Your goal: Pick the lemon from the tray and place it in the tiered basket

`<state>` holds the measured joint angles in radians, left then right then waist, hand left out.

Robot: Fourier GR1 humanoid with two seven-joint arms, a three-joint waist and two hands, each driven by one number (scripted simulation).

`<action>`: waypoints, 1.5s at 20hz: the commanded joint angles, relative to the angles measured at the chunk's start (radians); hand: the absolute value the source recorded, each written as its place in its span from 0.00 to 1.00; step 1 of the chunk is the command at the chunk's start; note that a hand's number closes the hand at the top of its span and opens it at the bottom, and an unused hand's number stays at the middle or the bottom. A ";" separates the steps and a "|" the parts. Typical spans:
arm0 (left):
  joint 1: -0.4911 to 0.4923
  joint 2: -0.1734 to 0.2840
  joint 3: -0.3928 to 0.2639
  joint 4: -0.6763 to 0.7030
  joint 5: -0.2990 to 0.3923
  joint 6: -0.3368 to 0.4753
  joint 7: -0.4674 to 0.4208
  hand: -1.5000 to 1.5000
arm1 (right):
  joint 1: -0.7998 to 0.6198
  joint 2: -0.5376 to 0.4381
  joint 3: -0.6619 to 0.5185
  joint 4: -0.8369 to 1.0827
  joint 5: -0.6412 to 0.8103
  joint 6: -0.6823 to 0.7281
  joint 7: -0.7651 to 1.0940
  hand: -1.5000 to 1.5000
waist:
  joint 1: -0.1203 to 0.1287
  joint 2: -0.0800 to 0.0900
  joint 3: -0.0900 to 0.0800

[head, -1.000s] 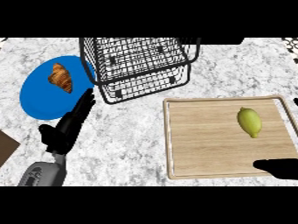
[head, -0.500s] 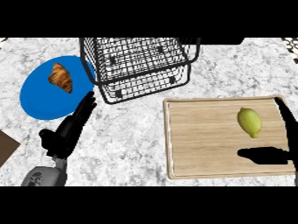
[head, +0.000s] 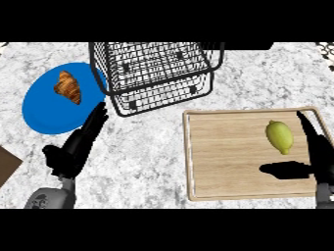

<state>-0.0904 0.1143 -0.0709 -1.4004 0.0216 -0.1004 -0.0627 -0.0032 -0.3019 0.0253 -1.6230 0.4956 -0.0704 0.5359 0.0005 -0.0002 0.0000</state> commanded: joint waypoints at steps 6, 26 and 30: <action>-0.045 -0.032 0.033 0.118 -0.026 -0.015 -0.065 0.50 | -0.069 0.047 -0.071 0.205 0.027 -0.021 -0.164 0.00 | -0.001 0.001 0.000; -0.031 -0.041 -0.002 0.026 -0.047 -0.057 -0.029 0.50 | -0.317 -0.251 0.012 0.404 0.216 0.185 -0.416 1.00 | 0.092 0.026 -0.001; -0.079 -0.067 -0.014 0.066 -0.072 -0.028 -0.022 0.50 | -0.482 -0.351 0.061 0.548 0.259 0.278 -0.575 1.00 | 0.078 0.027 0.002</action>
<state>-0.1462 0.0724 -0.0642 -1.3592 -0.0315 -0.1422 -0.0811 -0.3581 -0.5414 0.0510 -1.1990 0.7093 0.1136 0.0795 0.0727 0.0219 0.0002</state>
